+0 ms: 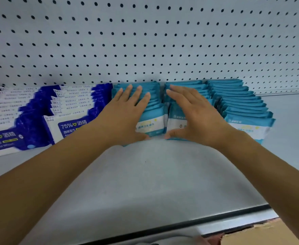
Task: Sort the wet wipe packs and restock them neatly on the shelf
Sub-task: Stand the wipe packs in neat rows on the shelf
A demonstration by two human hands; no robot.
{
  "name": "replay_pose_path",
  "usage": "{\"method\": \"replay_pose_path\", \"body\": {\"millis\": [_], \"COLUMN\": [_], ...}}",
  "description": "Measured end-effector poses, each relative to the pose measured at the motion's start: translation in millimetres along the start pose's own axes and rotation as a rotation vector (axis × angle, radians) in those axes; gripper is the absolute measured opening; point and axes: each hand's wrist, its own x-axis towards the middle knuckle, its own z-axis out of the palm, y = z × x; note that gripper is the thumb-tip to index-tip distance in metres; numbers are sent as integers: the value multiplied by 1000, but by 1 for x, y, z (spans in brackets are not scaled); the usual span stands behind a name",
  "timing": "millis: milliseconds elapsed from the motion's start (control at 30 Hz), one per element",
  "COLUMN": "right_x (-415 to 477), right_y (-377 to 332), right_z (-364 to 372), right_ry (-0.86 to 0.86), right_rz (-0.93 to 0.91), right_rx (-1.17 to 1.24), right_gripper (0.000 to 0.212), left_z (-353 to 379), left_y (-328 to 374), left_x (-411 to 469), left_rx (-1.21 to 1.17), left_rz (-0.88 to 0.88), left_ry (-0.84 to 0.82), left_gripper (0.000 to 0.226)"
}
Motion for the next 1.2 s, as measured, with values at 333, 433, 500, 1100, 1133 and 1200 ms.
{"method": "replay_pose_path", "body": {"millis": [333, 433, 500, 1100, 1133, 1200], "right_x": [-13, -8, -6, -112, -118, -124], "right_y": [31, 36, 40, 111, 118, 125], "right_z": [4, 9, 12, -22, -19, -13], "right_ry": [-145, -129, -129, 34, 14, 2], "right_rz": [83, 39, 0, 264, 340, 491], "right_rx": [-259, -341, -375, -247, -202, -37], "right_gripper": [108, 100, 97, 124, 126, 129], "left_z": [-2, -1, -2, -22, -22, -25], "left_y": [0, 0, -1, 95, 101, 115], "left_x": [7, 7, 7, 75, 78, 84], "left_rx": [74, 74, 64, -26, -21, -25], "left_rz": [12, 19, 31, 217, 228, 258], "left_ry": [-25, -19, -20, 145, 147, 161], "left_gripper": [109, 107, 107, 118, 118, 117]}}
